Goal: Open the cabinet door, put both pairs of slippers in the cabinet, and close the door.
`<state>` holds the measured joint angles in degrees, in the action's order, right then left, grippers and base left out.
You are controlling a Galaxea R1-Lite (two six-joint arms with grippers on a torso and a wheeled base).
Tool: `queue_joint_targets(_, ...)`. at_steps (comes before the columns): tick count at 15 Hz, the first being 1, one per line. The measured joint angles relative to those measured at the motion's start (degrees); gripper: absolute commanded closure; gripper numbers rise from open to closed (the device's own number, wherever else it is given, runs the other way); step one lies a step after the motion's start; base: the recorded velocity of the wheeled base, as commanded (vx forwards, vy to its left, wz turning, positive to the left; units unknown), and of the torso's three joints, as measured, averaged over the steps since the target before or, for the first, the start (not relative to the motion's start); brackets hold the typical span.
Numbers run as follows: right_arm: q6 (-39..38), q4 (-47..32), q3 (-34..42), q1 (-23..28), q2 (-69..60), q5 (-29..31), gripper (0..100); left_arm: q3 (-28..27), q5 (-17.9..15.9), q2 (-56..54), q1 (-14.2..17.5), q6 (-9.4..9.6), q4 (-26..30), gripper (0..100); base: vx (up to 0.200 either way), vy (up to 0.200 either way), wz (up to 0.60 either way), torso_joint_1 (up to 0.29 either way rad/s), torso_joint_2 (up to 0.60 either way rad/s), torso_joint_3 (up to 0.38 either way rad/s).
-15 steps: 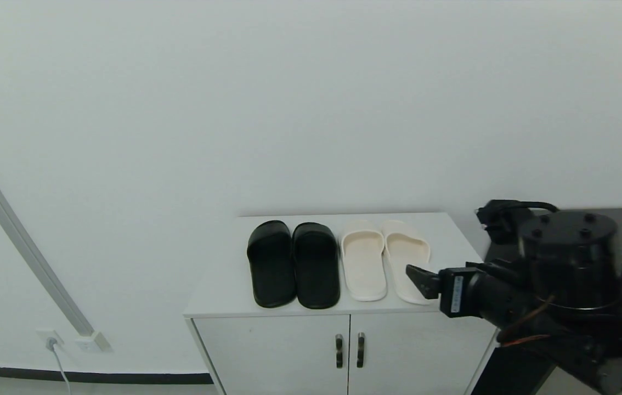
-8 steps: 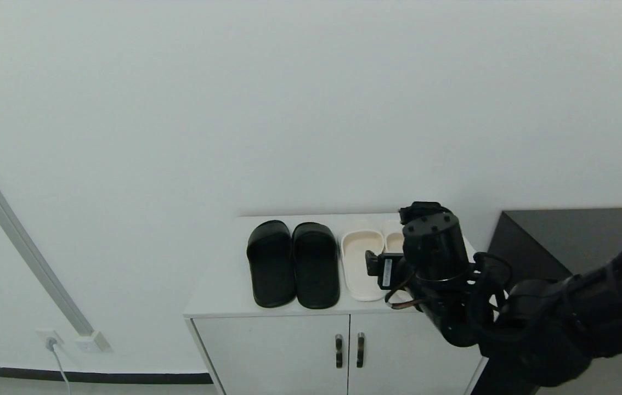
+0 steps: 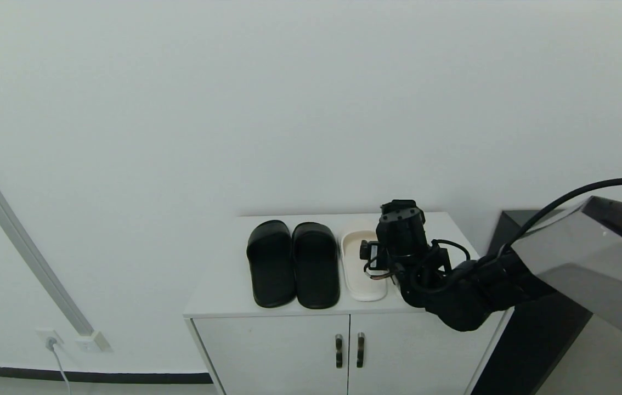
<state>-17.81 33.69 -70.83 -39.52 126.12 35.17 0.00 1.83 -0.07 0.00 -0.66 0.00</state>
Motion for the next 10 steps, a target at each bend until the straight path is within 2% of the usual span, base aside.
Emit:
queue_joint_targets(7,3.4,-0.1,-9.1,3.5,6.9,-2.9,0,0.0,0.0,0.0,-0.1,0.0,0.0,100,0.0,0.0,0.0,0.0,0.0,0.0)
queue_joint_targets(8,3.9,-0.1,-9.6,3.8,7.3,-2.9,100,0.0,0.0,0.0,0.0,-0.02,0.0,100,0.0,0.0,0.0,0.0,0.0,0.0)
queue_joint_targets(10,4.2,-0.1,-10.0,4.0,7.7,-2.9,100,0.0,0.0,0.0,0.0,0.0,0.0,100,0.0,0.0,0.0,0.0,0.0,0.0)
